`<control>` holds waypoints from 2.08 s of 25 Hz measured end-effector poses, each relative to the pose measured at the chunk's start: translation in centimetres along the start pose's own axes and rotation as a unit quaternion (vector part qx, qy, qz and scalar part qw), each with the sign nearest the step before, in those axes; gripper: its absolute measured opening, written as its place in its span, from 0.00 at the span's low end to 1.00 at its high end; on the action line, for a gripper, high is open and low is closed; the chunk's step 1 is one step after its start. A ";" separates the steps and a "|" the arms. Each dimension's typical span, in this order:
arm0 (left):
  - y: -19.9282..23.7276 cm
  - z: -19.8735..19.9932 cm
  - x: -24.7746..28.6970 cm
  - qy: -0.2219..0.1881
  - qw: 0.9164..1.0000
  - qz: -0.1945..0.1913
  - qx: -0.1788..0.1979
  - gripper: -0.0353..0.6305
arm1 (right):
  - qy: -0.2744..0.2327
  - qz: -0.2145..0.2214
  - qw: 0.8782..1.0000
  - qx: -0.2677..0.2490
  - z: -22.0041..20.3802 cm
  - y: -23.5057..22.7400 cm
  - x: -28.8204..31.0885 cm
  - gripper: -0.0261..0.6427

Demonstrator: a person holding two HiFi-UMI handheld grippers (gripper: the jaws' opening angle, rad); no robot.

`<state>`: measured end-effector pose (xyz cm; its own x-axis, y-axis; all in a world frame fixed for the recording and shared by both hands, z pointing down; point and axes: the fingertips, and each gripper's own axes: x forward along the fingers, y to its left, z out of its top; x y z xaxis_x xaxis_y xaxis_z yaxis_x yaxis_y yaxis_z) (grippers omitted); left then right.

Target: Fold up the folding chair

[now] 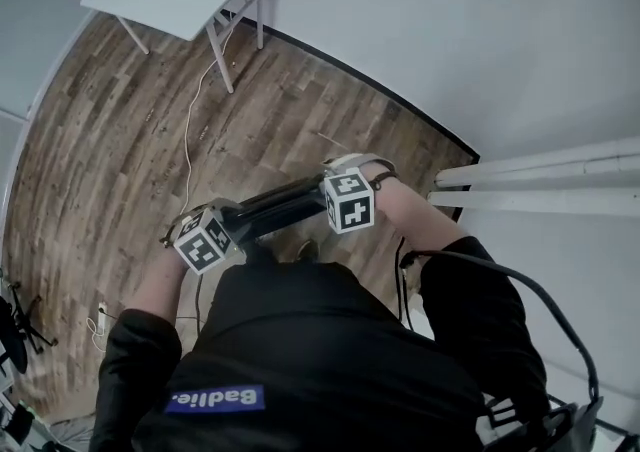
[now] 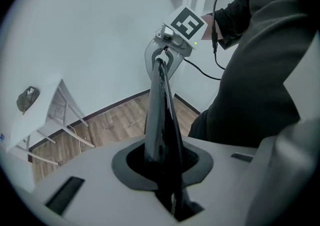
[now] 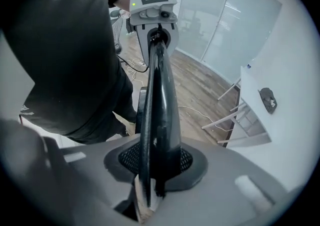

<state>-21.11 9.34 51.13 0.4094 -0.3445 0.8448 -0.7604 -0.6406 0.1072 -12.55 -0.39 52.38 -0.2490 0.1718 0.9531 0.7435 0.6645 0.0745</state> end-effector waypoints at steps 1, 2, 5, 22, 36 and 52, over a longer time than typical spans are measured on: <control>0.3 0.0 -0.1 0.002 1.000 -0.001 -0.003 0.16 | 0.001 0.005 1.000 0.003 0.1 -0.3 0.0 0.17; 0.6 0.0 -0.3 0.004 1.000 -0.001 -0.005 0.16 | 0.002 0.009 1.000 0.006 0.1 -0.6 0.0 0.16; 1.8 0.3 -0.6 0.006 1.000 -0.001 0.001 0.15 | 0.001 0.013 1.000 0.022 0.2 -1.4 -0.2 0.16; 9.0 6.1 -1.7 0.009 0.985 -0.081 0.152 0.14 | -0.001 -0.018 0.984 0.180 -1.9 -4.7 -3.4 0.14; 12.6 21.8 6.1 0.040 0.964 -0.133 0.229 0.14 | -0.028 -0.054 0.963 0.263 -17.1 -7.0 -9.0 0.14; 24.2 35.9 13.2 0.045 0.933 -0.175 0.311 0.14 | -0.023 -0.076 0.936 0.342 -30.4 -17.4 -12.3 0.14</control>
<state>-15.97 -35.41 46.08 0.5122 0.0010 0.8589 -0.1372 -0.9871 0.0830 -3.59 -36.12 48.29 -0.3569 0.0585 0.9323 0.1295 0.9915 -0.0127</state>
